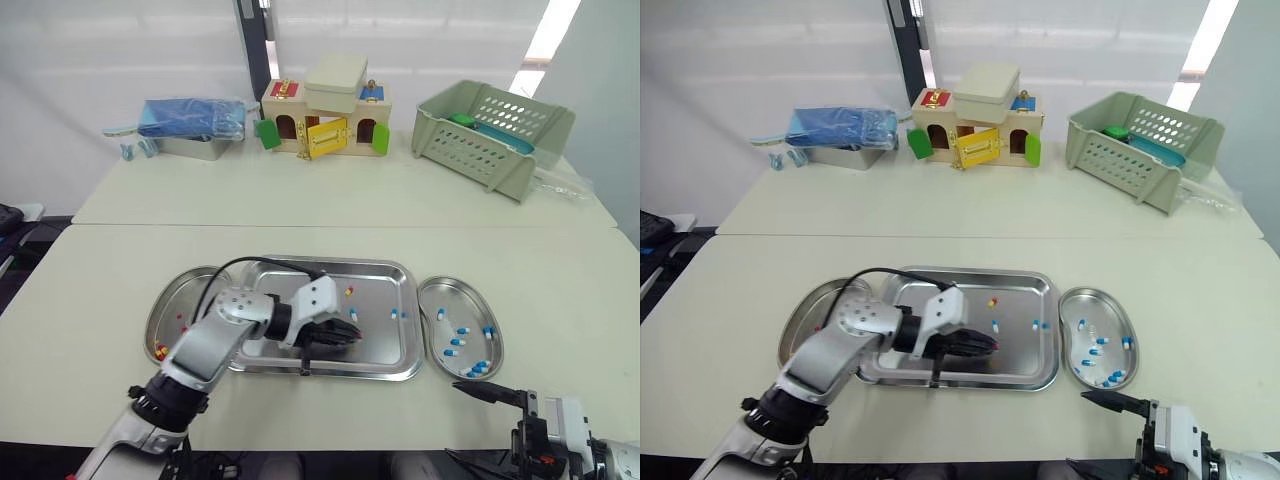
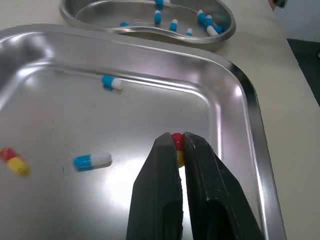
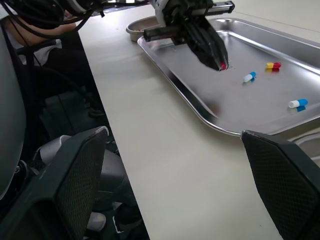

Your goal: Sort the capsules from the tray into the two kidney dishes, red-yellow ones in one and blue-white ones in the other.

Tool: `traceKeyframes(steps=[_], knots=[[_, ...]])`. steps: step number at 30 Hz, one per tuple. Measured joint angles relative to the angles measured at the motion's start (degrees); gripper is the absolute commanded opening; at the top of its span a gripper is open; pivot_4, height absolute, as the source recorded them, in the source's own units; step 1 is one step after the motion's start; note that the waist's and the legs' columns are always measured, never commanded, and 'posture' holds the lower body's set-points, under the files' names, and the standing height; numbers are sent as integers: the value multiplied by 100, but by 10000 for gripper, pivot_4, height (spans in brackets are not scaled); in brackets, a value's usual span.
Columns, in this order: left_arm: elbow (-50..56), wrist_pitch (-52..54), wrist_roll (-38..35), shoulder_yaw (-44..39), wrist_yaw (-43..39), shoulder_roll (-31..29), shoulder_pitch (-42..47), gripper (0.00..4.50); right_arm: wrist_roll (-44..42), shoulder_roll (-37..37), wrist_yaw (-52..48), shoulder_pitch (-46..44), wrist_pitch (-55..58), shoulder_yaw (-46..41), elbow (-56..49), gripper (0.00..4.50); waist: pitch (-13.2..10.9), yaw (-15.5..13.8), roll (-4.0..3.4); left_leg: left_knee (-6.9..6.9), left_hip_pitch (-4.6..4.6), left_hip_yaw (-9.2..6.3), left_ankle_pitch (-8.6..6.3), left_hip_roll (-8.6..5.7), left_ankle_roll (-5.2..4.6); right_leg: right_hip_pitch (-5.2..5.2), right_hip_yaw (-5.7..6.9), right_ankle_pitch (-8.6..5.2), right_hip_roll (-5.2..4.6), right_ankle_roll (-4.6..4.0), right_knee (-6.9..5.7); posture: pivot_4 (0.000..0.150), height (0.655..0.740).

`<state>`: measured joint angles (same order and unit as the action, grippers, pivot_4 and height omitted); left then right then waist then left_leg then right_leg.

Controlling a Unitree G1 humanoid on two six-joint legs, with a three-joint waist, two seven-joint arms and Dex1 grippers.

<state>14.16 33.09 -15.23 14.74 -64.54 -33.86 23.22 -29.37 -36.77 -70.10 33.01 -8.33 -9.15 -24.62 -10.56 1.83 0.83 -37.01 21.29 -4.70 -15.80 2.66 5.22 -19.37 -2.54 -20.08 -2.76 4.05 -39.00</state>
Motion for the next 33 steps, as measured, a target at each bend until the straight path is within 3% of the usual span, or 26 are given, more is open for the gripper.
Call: traceKeyframes(steps=[9,16,33], knots=[[692,874,-530,-2005,753,-999,-1190,200,-99,-101,-277,-608,-7,163,325,45000,-2,5,2,7,-17,2,-1,2,0,8,-4,-1,-1,-1,2,1500,7400],[399,922,-567,-3580,1196,-1366,-2312,200,-165,-70,-490,-895,-46,197,591,45000,-5,-26,7,7,-21,3,-1,1,0,11,-2,-1,-5,-2,2,1500,7400],[-67,529,-551,-3757,1554,-1419,-2373,200,-190,203,-479,-1011,-176,274,813,45000,-6,-17,9,10,-23,5,-1,2,0,11,-3,-1,-4,-2,1,1500,7400]])
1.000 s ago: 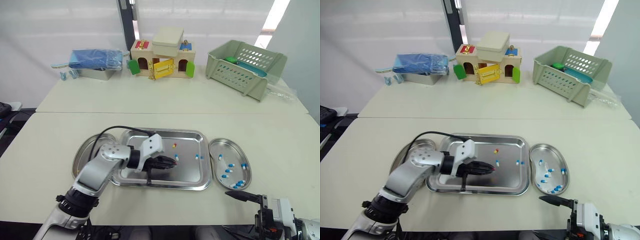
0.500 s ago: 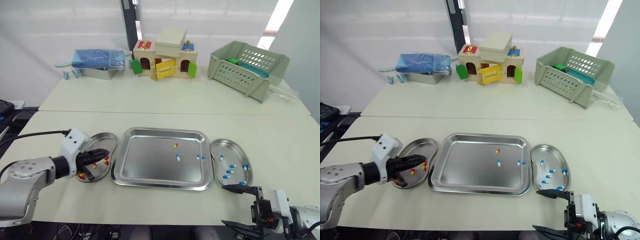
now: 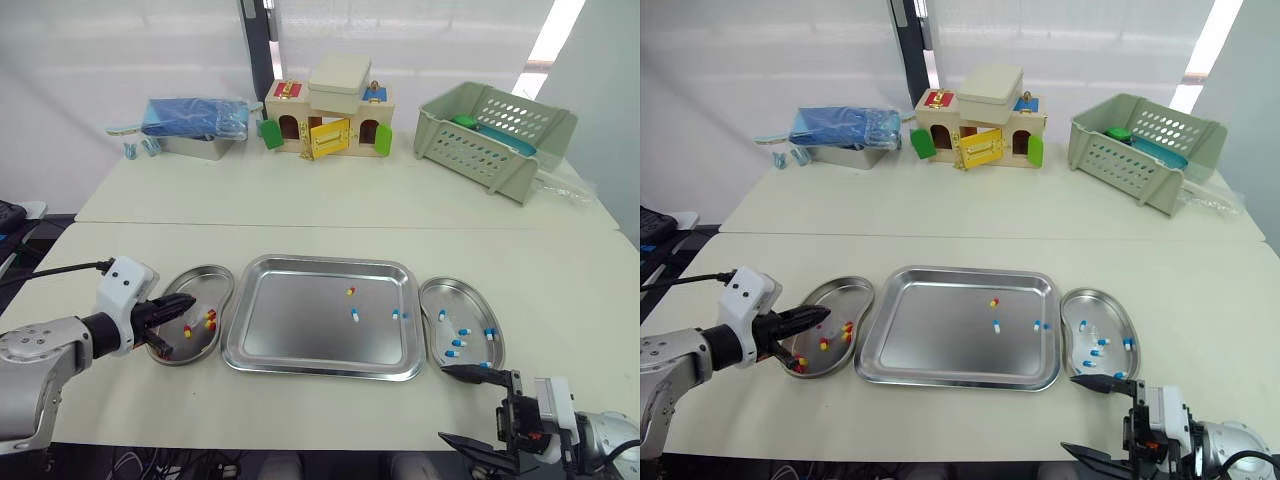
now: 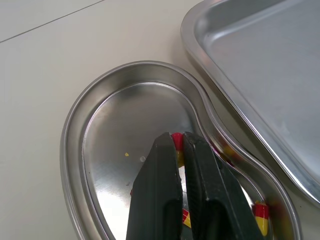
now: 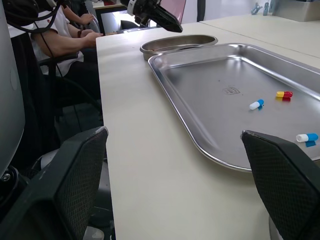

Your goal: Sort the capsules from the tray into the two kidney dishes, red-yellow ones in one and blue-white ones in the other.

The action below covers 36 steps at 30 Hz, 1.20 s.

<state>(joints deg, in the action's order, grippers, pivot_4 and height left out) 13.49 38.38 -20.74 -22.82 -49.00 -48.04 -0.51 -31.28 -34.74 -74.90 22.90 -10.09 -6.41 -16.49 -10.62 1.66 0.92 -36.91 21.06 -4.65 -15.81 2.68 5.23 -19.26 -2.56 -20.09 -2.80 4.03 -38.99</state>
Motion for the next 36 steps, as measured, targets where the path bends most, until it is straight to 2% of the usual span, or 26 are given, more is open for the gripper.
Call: traceKeyframes(steps=[8,11,23,31,36], knots=[[-84,-9,17,8,0,-8,30,200,0,0,-2,-9,-63,0,29,45000,0,0,0,0,0,0,0,0,0,0,0,0,0,0,0,1500,7400],[-84,3,16,57,-14,-64,56,7240,0,0,-2,-20,-64,0,46,45000,0,0,0,0,0,0,0,0,0,0,0,0,0,0,0,1500,7400],[-83,127,11,140,-8,-172,55,44550,-3,-2,1,-31,-64,0,47,45000,0,1,0,1,0,0,0,0,0,0,0,0,0,0,0,1500,7400],[-82,286,-215,18,-49,-174,58,44550,-189,-50,180,23,101,-205,19,45000,-1,1,-1,1,0,1,0,0,0,0,-1,0,0,0,0,1500,7400],[-344,156,-473,-795,-364,-435,-225,44550,-626,-487,456,108,632,-996,-135,45000,-2,8,-2,6,-1,2,0,0,0,-2,-3,0,0,0,0,1500,7400]])
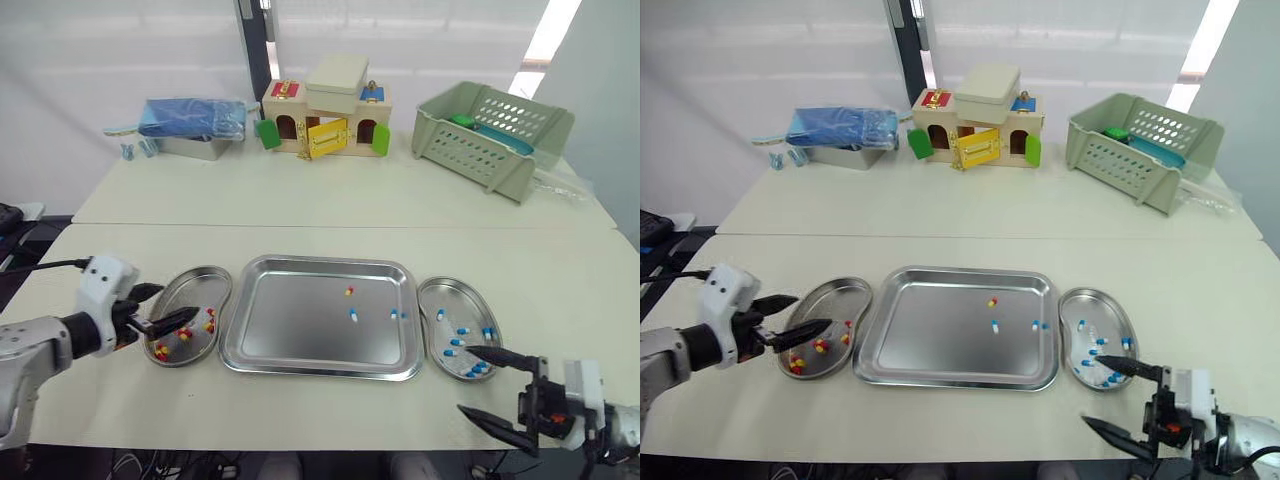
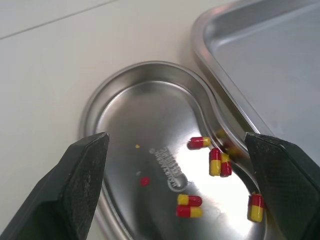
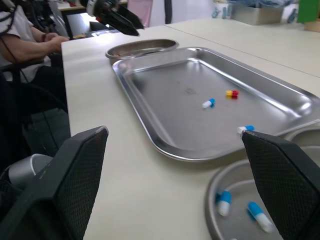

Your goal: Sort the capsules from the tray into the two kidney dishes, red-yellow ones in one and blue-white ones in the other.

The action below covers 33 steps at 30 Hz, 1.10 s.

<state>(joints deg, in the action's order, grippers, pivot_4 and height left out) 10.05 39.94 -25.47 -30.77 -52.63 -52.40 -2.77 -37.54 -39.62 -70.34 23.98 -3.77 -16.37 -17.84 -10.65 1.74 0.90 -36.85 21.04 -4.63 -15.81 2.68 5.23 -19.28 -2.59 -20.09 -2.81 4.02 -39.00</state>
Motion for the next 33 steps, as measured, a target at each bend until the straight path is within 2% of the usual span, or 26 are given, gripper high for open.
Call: traceKeyframes(steps=[5,9,15,27,33], knots=[[-852,-707,122,-756,-500,-448,-539,44550,-187,-823,216,-86,778,-885,121,45000,-1,16,-1,2,-5,9,-1,-2,-1,0,-8,-1,-1,-1,2,1500,7400],[-2150,-1542,438,-970,-871,-797,-772,44550,17,-1686,204,-267,1456,-1402,911,45000,-3,13,4,7,-5,12,-1,-3,-2,-3,-7,-2,-2,-3,4,1500,7400],[-3264,-2295,667,-946,-1109,-1010,-658,44550,388,-1914,63,-667,1704,-1425,1649,45000,-7,2,15,8,-1,12,-1,-2,-1,-5,-5,-3,-2,-3,6,1500,7400],[-3421,-2551,657,-941,-1318,-998,-660,44550,764,-1906,-140,-955,1703,-1373,1829,45000,-9,21,12,11,-2,12,-1,0,-1,-7,-5,-3,-1,-3,4,1500,7400],[-2417,-3179,148,-1049,-1580,-168,-1000,44550,790,-1937,-474,-816,1870,-1354,1574,45000,-9,14,12,10,1,14,-1,2,0,-6,-6,-3,-3,-3,5,1500,7400]])
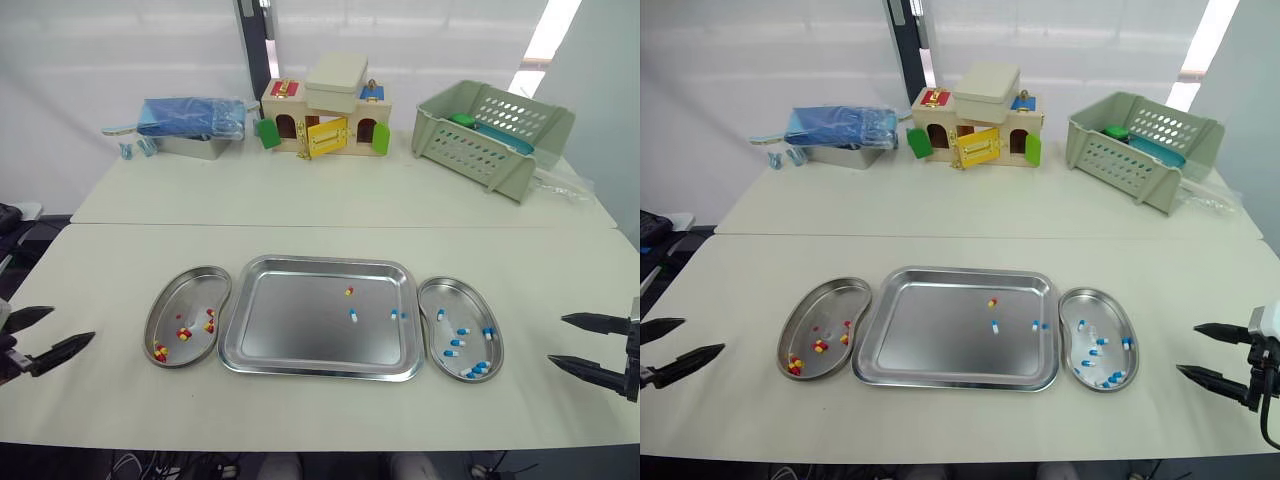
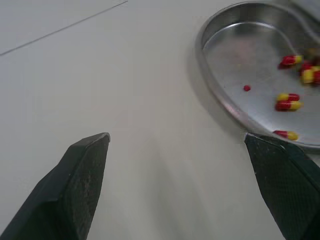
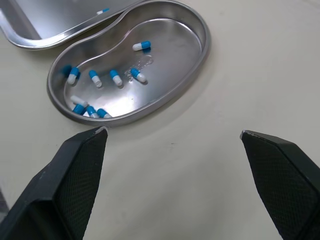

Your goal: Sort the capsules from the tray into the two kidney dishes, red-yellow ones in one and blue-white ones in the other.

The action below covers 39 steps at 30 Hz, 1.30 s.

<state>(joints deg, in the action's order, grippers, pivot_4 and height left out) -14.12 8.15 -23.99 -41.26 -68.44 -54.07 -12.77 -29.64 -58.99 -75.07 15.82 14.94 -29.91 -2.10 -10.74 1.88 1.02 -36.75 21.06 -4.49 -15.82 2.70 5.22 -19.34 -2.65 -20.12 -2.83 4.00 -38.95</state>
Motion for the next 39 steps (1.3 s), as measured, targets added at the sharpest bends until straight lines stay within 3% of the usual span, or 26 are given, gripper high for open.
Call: traceKeyframes(steps=[9,14,18,26,31,39], knots=[[3316,-476,-1275,244,-559,1871,-1663,44550,-189,-66,-149,-165,614,75,-673,45000,0,-3,1,-5,-3,4,0,0,1,7,-6,0,0,1,4,1500,7400],[3824,-1296,-1430,901,-744,3089,-2224,44550,-387,-56,-19,-330,1014,182,-1184,45000,2,-7,4,-11,-3,3,-1,-3,1,11,-7,1,1,2,7,1500,7400],[3544,-2295,-1346,1413,-1047,3788,-2317,44550,-565,-52,151,-404,1350,214,-1627,45000,2,-18,4,-14,-2,0,-1,-4,0,12,-3,1,2,2,8,1500,7400],[2690,-3390,-1293,1886,-1180,3990,-2229,44550,-922,-51,1094,-1458,2312,1065,-2604,45000,6,23,-20,-12,14,8,-4,-10,-4,2,-20,10,-1,17,36,1500,7400],[2489,-3735,-1292,2186,-1042,3991,-2200,44550,-1164,133,2077,-2310,3328,1983,-3258,45000,9,8,-25,-22,76,6,-10,-15,-15,-47,-13,18,-8,28,52,1500,7400],[2469,-3889,-1468,2472,-895,3970,-2149,44550,-619,1939,4158,-3747,4621,3873,-3219,45000,12,59,-26,-22,99,6,-10,-15,-16,-87,-19,18,-7,27,34,1500,7400]])
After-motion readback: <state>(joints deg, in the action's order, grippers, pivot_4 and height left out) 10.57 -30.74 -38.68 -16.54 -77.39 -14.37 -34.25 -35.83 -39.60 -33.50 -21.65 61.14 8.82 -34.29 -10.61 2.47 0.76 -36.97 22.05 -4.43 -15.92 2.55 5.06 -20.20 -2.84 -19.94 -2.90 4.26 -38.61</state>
